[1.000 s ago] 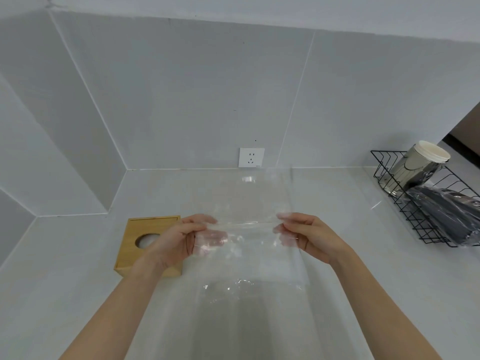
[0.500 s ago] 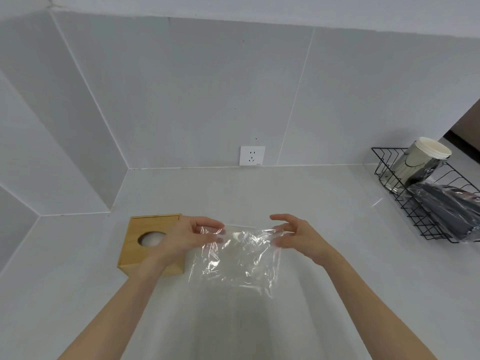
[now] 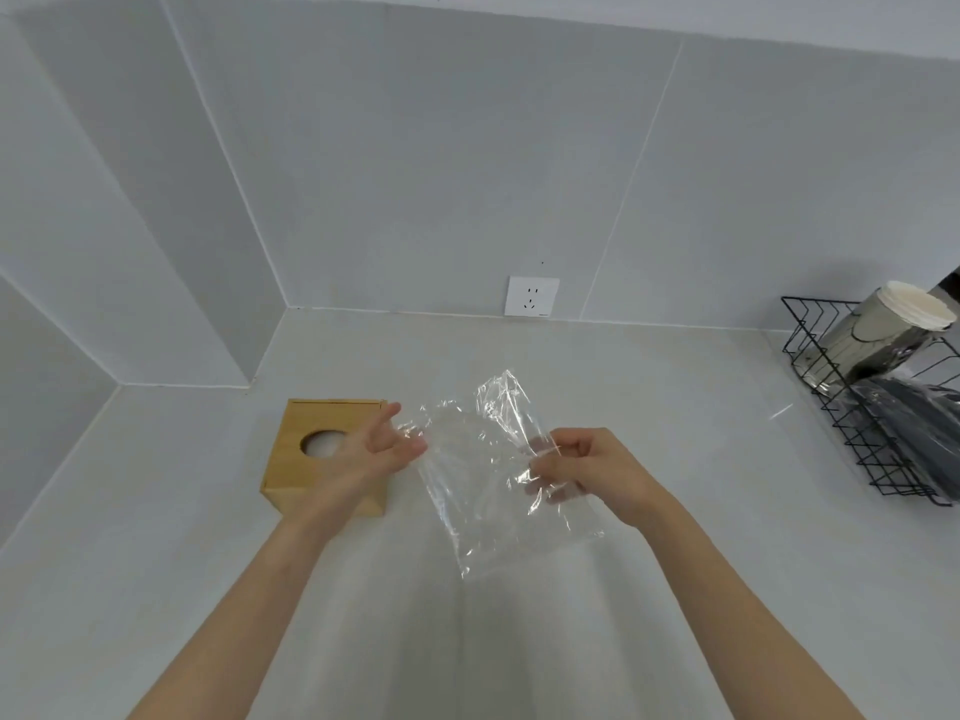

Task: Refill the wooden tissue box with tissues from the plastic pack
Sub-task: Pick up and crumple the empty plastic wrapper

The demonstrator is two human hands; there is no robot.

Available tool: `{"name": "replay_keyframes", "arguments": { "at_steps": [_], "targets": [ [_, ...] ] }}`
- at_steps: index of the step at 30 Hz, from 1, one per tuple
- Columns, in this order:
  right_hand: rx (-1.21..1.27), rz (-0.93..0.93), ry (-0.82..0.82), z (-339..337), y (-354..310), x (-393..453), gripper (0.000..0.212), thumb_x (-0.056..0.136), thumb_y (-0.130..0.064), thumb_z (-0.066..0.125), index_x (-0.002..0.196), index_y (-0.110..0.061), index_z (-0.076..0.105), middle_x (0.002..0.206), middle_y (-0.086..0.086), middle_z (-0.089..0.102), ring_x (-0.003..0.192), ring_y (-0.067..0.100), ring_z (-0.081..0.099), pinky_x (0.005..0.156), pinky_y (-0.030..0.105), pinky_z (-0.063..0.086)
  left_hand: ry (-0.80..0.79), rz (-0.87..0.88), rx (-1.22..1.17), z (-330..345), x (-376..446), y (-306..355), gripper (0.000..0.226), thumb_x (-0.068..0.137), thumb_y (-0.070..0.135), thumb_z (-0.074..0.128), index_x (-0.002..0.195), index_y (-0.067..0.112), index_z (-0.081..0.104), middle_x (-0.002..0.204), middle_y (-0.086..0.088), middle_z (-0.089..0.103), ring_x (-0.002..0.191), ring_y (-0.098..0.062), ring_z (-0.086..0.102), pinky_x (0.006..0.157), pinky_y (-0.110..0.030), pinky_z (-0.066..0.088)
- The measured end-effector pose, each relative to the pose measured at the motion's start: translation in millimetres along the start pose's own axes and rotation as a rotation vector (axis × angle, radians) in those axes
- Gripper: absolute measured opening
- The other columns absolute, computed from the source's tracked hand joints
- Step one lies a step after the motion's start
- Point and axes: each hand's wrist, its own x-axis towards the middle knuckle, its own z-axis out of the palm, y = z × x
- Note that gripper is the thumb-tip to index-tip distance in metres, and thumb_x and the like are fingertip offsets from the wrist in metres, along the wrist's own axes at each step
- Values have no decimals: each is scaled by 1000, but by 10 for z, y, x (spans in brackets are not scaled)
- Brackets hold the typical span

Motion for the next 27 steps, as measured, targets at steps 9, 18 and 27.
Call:
{"name": "replay_keyframes", "arguments": {
  "at_steps": [9, 18, 27],
  "targets": [
    [296, 142, -152, 775, 261, 67, 18, 83, 3, 59, 92, -9, 69, 74, 3, 74, 64, 13, 70, 53, 25, 56, 107, -189, -321, 35, -677, -545, 16, 77, 4, 67, 93, 2, 67, 71, -4, 73, 64, -13, 68, 59, -18, 53],
    [71, 183, -218, 1862, 467, -138, 6, 78, -8, 68, 81, -8, 73, 73, 5, 70, 65, 16, 63, 66, 32, 57, 265, -171, -297, -1063, -1535, -1039, 29, 76, 5, 69, 105, 3, 64, 92, -18, 70, 74, -20, 71, 73, -30, 52],
    [-61, -50, -228, 3587, 866, -649, 14, 76, 9, 65, 85, 2, 73, 83, -9, 70, 72, -11, 62, 65, 4, 44, 452, -87, -14, -2235, -2888, -1632, 24, 76, -8, 63, 78, 12, 76, 89, 16, 74, 93, 1, 66, 75, -8, 50]
  ]
}}
